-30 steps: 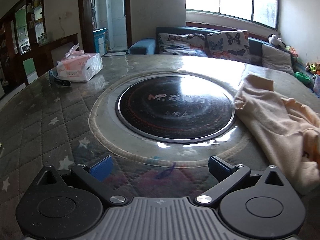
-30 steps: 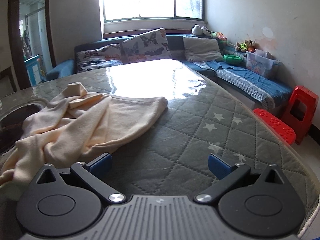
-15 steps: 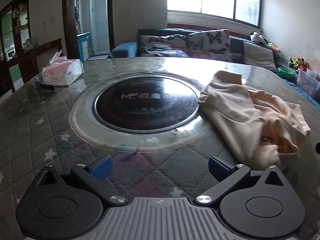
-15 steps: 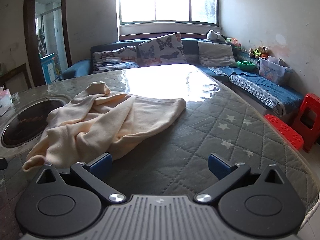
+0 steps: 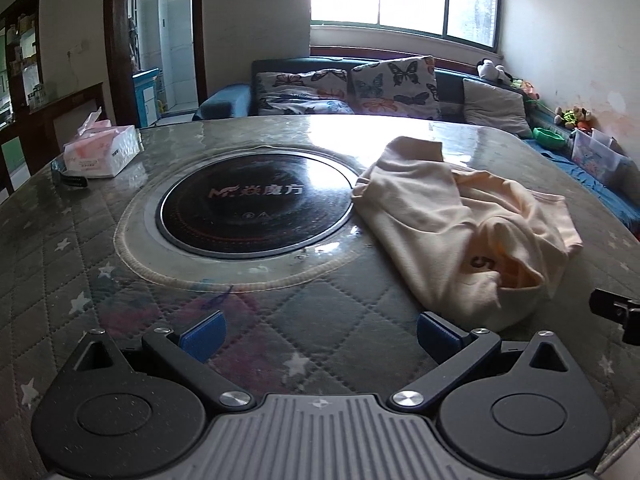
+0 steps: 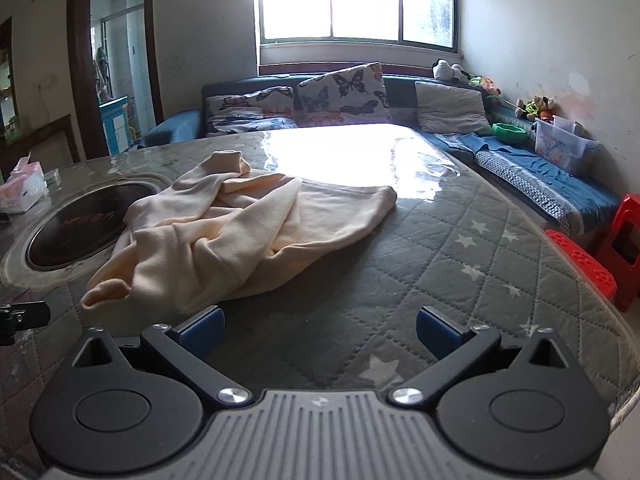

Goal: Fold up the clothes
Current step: 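Move both grippers toward the crumpled cream sweatshirt on the table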

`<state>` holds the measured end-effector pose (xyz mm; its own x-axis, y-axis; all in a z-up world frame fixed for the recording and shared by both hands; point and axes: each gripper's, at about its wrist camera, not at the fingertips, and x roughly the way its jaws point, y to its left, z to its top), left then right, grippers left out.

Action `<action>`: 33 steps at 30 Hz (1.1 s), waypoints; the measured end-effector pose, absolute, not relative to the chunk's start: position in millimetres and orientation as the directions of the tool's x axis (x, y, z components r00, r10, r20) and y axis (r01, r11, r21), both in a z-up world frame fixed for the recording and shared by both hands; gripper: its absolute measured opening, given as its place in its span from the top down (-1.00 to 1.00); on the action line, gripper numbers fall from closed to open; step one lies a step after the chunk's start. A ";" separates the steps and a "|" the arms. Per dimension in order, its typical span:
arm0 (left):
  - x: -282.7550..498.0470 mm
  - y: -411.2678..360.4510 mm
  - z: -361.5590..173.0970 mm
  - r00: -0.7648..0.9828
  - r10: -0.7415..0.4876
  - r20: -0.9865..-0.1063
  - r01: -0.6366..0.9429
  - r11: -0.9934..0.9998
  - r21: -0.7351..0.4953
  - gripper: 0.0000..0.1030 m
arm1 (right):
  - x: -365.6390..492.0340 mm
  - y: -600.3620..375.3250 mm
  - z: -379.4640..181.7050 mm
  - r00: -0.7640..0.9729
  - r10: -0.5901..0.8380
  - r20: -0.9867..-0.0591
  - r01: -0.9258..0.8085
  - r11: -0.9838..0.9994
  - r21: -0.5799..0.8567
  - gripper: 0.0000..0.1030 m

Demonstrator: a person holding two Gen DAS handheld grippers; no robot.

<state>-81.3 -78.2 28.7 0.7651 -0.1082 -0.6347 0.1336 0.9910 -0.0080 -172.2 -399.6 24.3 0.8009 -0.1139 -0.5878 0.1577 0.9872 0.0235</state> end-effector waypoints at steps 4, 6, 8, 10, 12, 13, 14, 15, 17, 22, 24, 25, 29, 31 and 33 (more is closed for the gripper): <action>-84.3 -83.2 30.7 0.765 -0.116 -0.633 0.146 0.989 -0.004 -1.00 | -176.8 -396.5 27.5 0.805 -0.114 -0.583 0.151 0.988 0.014 -1.00; -86.0 -85.6 31.8 0.766 -0.121 -0.631 0.155 0.988 -0.002 -1.00 | -178.5 -394.9 29.8 0.807 -0.117 -0.579 0.149 0.989 0.008 -1.00; -87.5 -88.3 32.9 0.768 -0.125 -0.628 0.163 0.987 0.002 -1.00 | -179.5 -393.3 31.8 0.809 -0.123 -0.575 0.148 0.989 -0.002 -1.00; -88.1 -90.5 34.1 0.769 -0.128 -0.627 0.169 0.986 0.006 -1.00 | -181.1 -391.1 34.2 0.812 -0.127 -0.570 0.145 0.989 -0.014 -1.00; -88.6 -92.3 34.9 0.769 -0.131 -0.625 0.175 0.984 0.010 -1.00 | -181.7 -389.1 35.9 0.814 -0.130 -0.567 0.142 0.990 -0.023 -1.00; -89.1 -93.5 35.5 0.770 -0.133 -0.624 0.179 0.984 0.011 -1.00 | -181.7 -388.4 36.7 0.814 -0.131 -0.566 0.140 0.990 -0.028 -1.00; -88.9 -94.1 36.1 0.770 -0.134 -0.623 0.181 0.983 0.013 -1.00 | -181.8 -387.6 37.5 0.815 -0.133 -0.565 0.139 0.990 -0.033 -1.00; -88.7 -94.9 36.8 0.771 -0.135 -0.622 0.183 0.983 0.013 -1.00 | -181.9 -386.9 38.2 0.815 -0.134 -0.563 0.138 0.990 -0.037 -1.00; -88.4 -96.6 38.4 0.773 -0.138 -0.620 0.187 0.982 0.015 -1.00 | -182.0 -385.6 39.2 0.816 -0.135 -0.562 0.134 0.990 -0.043 -1.00; -85.5 -100.6 40.2 0.773 -0.141 -0.618 0.198 0.980 0.024 -1.00 | -180.6 -382.4 40.4 0.819 -0.132 -0.559 0.122 0.991 -0.055 -1.00; -82.8 -102.6 40.9 0.773 -0.142 -0.618 0.202 0.979 0.028 -1.00 | -179.0 -381.5 40.4 0.818 -0.132 -0.560 0.119 0.991 -0.060 -1.00; -81.0 -103.8 41.6 0.773 -0.142 -0.618 0.203 0.979 0.030 -1.00 | -177.7 -381.1 40.5 0.818 -0.131 -0.560 0.116 0.991 -0.061 -1.00; -72.6 -108.8 44.6 0.775 -0.145 -0.615 0.213 0.976 0.038 -1.00 | -174.2 -380.8 40.8 0.818 -0.126 -0.560 0.109 0.992 -0.064 -0.99; -67.9 -112.1 46.1 0.776 -0.149 -0.613 0.221 0.974 0.042 -1.00 | -170.9 -381.1 40.6 0.817 -0.124 -0.563 0.106 0.992 -0.065 -0.99; -63.1 -116.4 47.2 0.776 -0.151 -0.612 0.228 0.972 0.049 -1.00 | -166.9 -381.3 40.0 0.815 -0.121 -0.566 0.104 0.993 -0.062 -0.98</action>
<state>-63.1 -116.4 47.2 0.7764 -0.1513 -0.6118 0.2283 0.9724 0.0492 -166.9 -381.3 40.0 0.8154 -0.1206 -0.5663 0.1039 0.9927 -0.0619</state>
